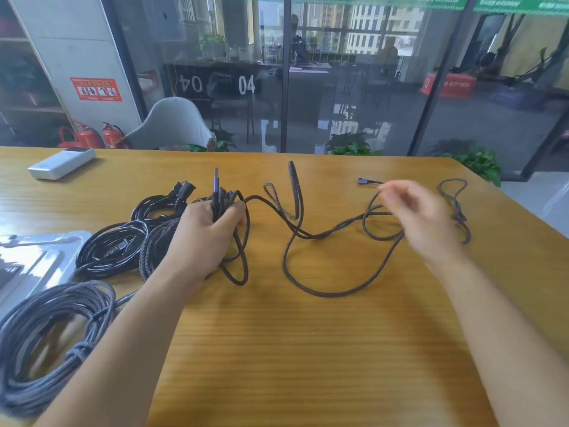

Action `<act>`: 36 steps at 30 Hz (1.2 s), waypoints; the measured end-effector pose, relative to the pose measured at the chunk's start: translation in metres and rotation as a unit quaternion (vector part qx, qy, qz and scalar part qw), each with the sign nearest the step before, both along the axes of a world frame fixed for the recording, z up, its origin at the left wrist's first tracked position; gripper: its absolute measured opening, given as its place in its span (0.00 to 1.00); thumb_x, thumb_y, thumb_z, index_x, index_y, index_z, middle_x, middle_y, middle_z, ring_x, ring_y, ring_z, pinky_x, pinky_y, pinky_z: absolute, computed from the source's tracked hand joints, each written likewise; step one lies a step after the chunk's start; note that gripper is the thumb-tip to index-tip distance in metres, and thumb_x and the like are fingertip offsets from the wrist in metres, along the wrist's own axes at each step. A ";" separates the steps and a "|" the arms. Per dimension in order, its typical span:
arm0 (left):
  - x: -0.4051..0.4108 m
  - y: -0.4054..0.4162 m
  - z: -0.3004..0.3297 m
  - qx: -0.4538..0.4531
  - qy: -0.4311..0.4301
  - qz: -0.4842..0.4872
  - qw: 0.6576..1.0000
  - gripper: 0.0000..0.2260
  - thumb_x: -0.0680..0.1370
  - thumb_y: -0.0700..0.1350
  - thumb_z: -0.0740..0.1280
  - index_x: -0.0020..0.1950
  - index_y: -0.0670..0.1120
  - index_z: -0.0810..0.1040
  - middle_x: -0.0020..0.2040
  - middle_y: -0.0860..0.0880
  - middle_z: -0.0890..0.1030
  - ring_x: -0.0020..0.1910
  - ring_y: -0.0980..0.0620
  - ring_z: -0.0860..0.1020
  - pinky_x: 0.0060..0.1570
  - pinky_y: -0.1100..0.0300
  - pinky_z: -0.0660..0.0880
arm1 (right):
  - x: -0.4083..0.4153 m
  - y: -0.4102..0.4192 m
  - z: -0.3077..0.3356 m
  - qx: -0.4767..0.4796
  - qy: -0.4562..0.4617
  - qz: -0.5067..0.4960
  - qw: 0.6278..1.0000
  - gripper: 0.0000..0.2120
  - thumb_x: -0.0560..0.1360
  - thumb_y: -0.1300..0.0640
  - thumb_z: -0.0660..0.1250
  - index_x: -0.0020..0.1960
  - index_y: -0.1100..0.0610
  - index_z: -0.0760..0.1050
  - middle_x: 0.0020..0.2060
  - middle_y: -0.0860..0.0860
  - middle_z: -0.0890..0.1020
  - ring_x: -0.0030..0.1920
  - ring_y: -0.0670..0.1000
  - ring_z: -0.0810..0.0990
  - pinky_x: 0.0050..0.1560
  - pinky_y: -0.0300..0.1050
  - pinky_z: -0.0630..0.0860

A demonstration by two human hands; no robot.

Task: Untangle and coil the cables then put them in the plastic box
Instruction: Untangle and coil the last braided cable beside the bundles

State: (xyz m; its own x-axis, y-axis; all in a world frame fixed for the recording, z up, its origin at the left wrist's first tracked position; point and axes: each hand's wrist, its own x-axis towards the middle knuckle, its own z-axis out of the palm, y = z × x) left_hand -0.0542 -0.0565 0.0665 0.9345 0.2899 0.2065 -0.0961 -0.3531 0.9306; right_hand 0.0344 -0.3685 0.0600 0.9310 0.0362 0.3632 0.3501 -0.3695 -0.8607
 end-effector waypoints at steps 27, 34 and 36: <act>0.002 -0.004 -0.002 -0.025 -0.013 0.009 1.000 0.15 0.83 0.48 0.66 0.37 0.47 0.73 0.30 0.47 0.62 0.26 0.51 0.58 0.27 0.60 0.58 | 0.000 0.027 -0.019 -0.062 -0.028 0.069 0.995 0.14 0.86 0.53 0.63 0.46 0.53 0.82 0.41 0.45 0.87 0.42 0.41 0.83 0.45 0.34 0.74; 0.002 -0.007 -0.004 0.000 -0.014 0.018 1.000 0.15 0.84 0.48 0.66 0.38 0.45 0.74 0.28 0.49 0.63 0.26 0.52 0.59 0.26 0.61 0.59 | 0.019 0.008 -0.029 -0.022 0.021 -0.108 0.994 0.18 0.85 0.48 0.62 0.48 0.58 0.84 0.35 0.59 0.82 0.37 0.63 0.78 0.40 0.54 0.75; 0.002 -0.006 -0.004 0.002 -0.014 0.023 1.000 0.16 0.84 0.48 0.66 0.38 0.45 0.74 0.28 0.49 0.63 0.25 0.52 0.59 0.26 0.61 0.60 | 0.025 0.001 -0.032 -0.015 0.081 -0.126 0.989 0.16 0.85 0.48 0.63 0.46 0.54 0.85 0.43 0.58 0.86 0.44 0.59 0.82 0.48 0.58 0.80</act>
State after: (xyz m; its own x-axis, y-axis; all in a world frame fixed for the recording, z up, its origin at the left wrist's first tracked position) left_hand -0.0524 -0.0628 0.0625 0.9140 0.3314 0.2338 -0.1056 -0.3622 0.9261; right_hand 0.0594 -0.3676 0.0281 0.9575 -0.1963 0.2115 0.1025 -0.4538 -0.8852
